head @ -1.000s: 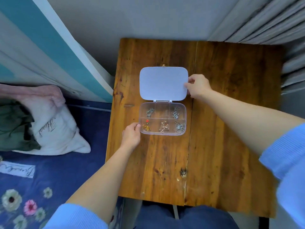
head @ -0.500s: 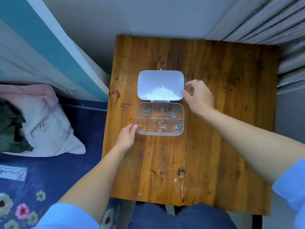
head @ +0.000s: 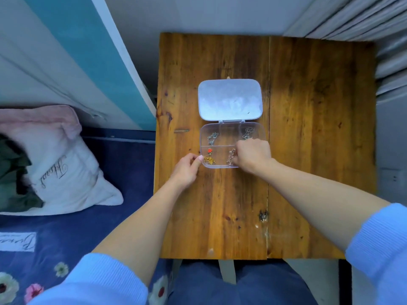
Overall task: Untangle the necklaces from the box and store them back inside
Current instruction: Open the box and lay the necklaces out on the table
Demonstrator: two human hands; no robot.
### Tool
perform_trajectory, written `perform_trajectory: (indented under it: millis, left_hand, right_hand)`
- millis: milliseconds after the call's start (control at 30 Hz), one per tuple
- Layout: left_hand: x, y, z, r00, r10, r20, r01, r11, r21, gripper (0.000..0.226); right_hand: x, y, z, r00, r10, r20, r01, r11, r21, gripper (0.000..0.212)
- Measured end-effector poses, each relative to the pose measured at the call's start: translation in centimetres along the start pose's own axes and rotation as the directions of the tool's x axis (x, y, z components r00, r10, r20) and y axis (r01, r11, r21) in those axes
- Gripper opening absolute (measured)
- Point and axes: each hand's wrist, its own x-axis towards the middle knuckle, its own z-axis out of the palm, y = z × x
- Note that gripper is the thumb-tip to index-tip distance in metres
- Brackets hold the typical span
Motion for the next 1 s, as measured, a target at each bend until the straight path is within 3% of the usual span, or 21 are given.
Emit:
perform_trajectory:
  millis: [200, 333, 500, 633, 767, 867, 1000]
  left_hand:
    - [0.4, -0.4, -0.1, 0.999, 0.033, 0.014, -0.033, 0.999, -0.001, 0.04]
    - [0.1, -0.1, -0.2, 0.999, 0.033, 0.023, -0.033, 0.999, 0.009, 0.044]
    - [-0.6, 0.6, -0.5, 0.999, 0.041, -0.019, -0.04, 0.998, 0.044, 0.039]
    - [-1.6, 1.9, -0.5, 0.979, 0.099, -0.178, -0.068, 0.983, 0.172, 0.031]
    - [-2.4, 3.5, 0.0, 0.889, 0.349, -0.296, -0.247, 0.91, 0.333, 0.02]
    - [-2.4, 5.1, 1.4, 0.856, 0.491, -0.161, -0.381, 0.811, 0.444, 0.017]
    - [-1.9, 7.2, 4.4, 0.843, 0.526, 0.113, -0.498, 0.683, 0.534, 0.029]
  right_hand:
    - [0.4, -1.0, 0.2, 0.997, 0.074, 0.037, -0.076, 0.996, 0.043, 0.016]
    - [-1.6, -0.1, 0.1, 0.986, 0.16, 0.057, -0.169, 0.921, 0.352, 0.016]
    - [-5.0, 1.5, -0.8, 0.929, 0.351, 0.12, -0.297, 0.512, 0.806, 0.014]
    - [-7.6, 2.8, -0.4, 0.887, 0.382, 0.261, -0.342, 0.162, 0.925, 0.012]
    - [-9.4, 4.2, 1.0, 0.833, 0.363, 0.418, -0.391, -0.15, 0.908, 0.005]
    - [-10.5, 5.3, 2.2, 0.815, 0.307, 0.492, -0.397, -0.322, 0.859, 0.007]
    - [-11.6, 6.4, 3.4, 0.818, 0.229, 0.527, -0.381, -0.47, 0.796, 0.018]
